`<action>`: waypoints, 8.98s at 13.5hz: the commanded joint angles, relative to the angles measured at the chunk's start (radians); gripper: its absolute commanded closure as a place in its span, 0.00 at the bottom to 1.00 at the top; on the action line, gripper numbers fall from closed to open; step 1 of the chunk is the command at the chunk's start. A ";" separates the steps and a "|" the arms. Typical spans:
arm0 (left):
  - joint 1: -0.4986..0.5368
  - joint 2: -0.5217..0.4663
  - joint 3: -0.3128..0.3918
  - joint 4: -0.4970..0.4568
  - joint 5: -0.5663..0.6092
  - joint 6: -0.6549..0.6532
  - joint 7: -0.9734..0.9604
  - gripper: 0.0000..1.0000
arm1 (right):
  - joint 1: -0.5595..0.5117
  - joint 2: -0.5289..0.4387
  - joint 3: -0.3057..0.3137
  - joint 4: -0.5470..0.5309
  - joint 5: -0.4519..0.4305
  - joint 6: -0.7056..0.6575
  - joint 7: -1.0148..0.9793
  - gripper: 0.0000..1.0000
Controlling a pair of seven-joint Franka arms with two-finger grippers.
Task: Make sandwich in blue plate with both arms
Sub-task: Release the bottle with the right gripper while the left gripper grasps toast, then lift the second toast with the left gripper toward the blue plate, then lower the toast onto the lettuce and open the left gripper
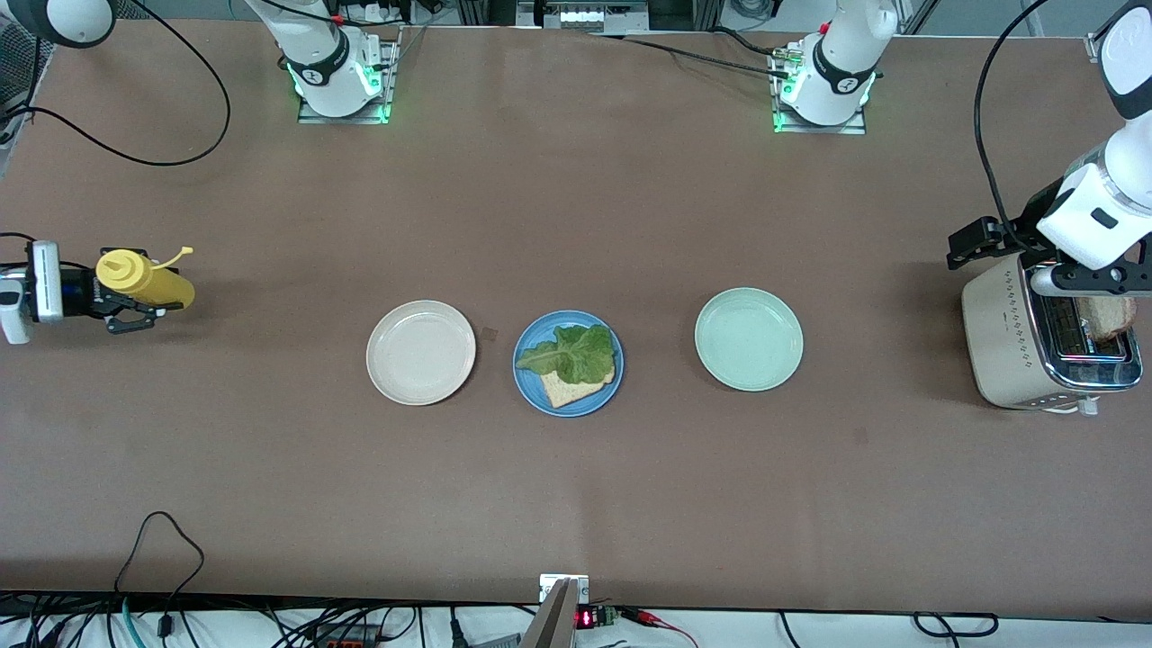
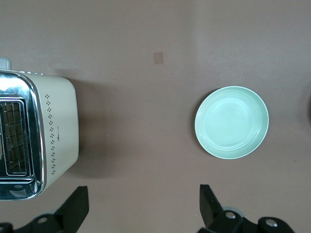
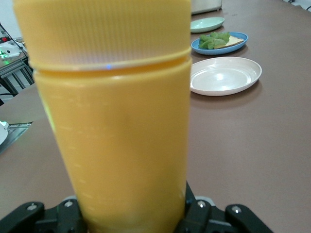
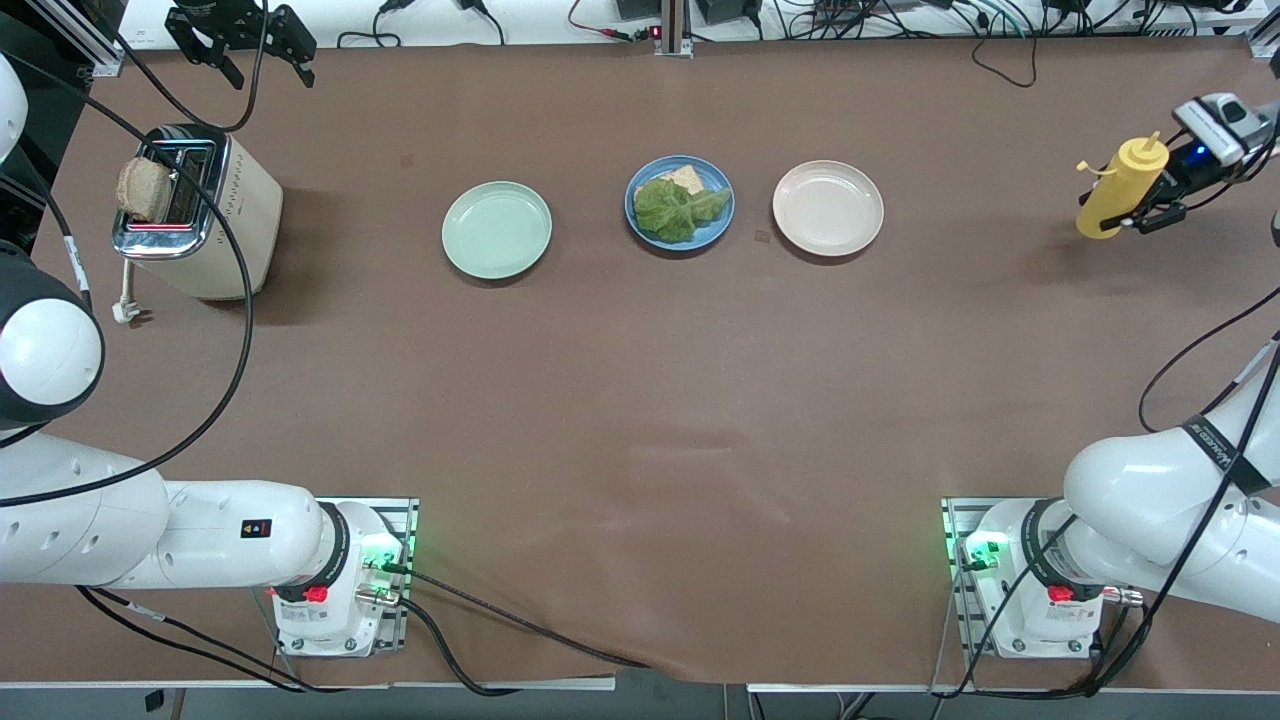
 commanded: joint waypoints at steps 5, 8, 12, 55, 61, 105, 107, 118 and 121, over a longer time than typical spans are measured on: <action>-0.010 0.012 0.008 0.024 0.014 -0.008 0.010 0.00 | -0.058 0.128 0.018 0.013 0.048 0.023 -0.163 1.00; -0.004 0.015 0.010 0.024 0.014 -0.007 0.010 0.00 | -0.068 0.151 0.018 0.013 0.048 0.037 -0.196 1.00; 0.077 0.079 0.012 0.076 0.020 -0.012 0.022 0.00 | -0.069 0.162 0.018 0.013 0.048 0.052 -0.194 0.50; 0.482 0.377 -0.030 0.476 -0.003 -0.313 0.678 0.99 | 0.285 -0.447 -0.107 0.202 -0.021 -0.238 1.063 0.00; 0.271 0.361 -0.082 0.509 -0.243 -0.515 0.193 0.99 | 0.562 -0.502 -0.117 0.292 -0.142 -0.196 1.502 0.00; -0.116 0.924 -0.577 0.367 -0.382 0.590 -0.069 0.99 | 0.722 -0.732 -0.115 -0.283 -0.627 0.264 2.217 0.00; -0.118 0.943 -0.577 0.365 -0.377 0.590 -0.066 0.96 | 0.704 -0.718 -0.108 -0.262 -0.644 0.256 2.220 0.00; -0.128 0.951 -0.533 0.368 -0.347 0.637 -0.059 0.00 | 0.581 -0.746 -0.003 -0.228 -0.724 0.239 2.251 0.00; -0.113 0.871 -0.538 0.359 -0.299 0.622 -0.067 0.00 | 0.583 -0.746 -0.003 -0.228 -0.711 0.239 2.263 0.00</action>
